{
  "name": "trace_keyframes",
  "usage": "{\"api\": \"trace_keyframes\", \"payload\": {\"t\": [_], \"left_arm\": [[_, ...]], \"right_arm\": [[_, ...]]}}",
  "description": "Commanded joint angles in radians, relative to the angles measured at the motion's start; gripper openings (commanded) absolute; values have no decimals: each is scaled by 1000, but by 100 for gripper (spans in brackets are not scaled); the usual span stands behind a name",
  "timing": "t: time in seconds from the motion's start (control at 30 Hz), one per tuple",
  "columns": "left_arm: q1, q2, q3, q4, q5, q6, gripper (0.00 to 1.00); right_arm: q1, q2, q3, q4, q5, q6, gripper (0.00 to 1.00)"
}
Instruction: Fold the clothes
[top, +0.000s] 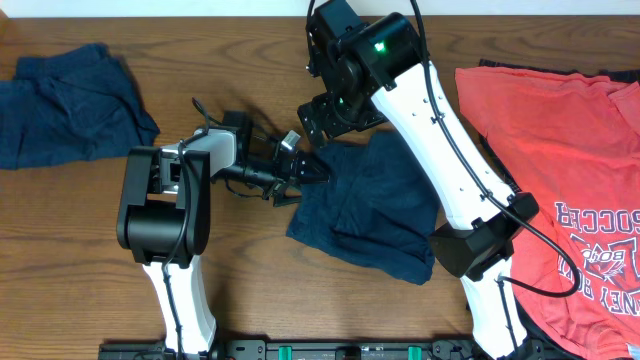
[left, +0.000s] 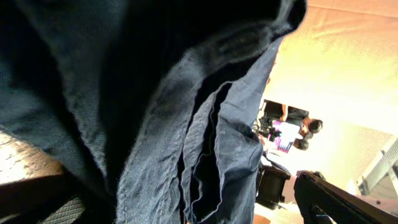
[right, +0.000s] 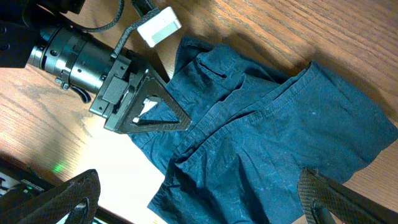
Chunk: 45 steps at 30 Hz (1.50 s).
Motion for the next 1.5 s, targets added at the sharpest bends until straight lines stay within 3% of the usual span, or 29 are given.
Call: {"api": "trace_keyframes", "payload": {"t": [0.0,0.17,0.33,0.57,0.67,0.73,0.8,0.93,1.03,1.07,1.13,1.17,1.37,1.47], "left_arm": [[-7,97,-57,5,-557,-107,98],[-7,97,-57,49,-388,-45,98],[-7,97,-57,58,-398,-74,100],[-7,97,-57,71,-449,-81,81],[-7,97,-57,83,-570,-105,94],[-7,97,-57,102,-583,-105,93],[-9,97,-57,129,-588,-105,86],[-28,100,-60,167,-670,-105,61],[-40,100,-62,175,-689,-105,57],[-43,100,-65,182,-688,-105,46],[-48,100,-69,195,-688,-105,11],[-49,100,-71,200,-688,-106,6],[-46,100,-73,209,-698,-114,6],[-29,100,-73,214,-790,-208,6]], "right_arm": [[-20,1,3,-3,5,11,99],[-43,1,3,-3,-25,10,99],[-49,1,3,-3,-36,6,99],[-49,1,3,-3,-36,6,99],[-49,1,3,-3,-36,6,99],[-49,1,3,-3,-36,6,99],[-49,1,3,-3,-36,6,99],[-49,1,3,-3,-47,1,99],[-49,1,3,-3,-47,-1,99],[-49,1,3,-3,-47,-1,99],[-49,1,3,-3,-47,-2,99],[-49,1,3,-3,-47,-2,99],[-49,1,3,-3,-47,-9,99],[-49,1,3,-3,-47,-8,99]]}}
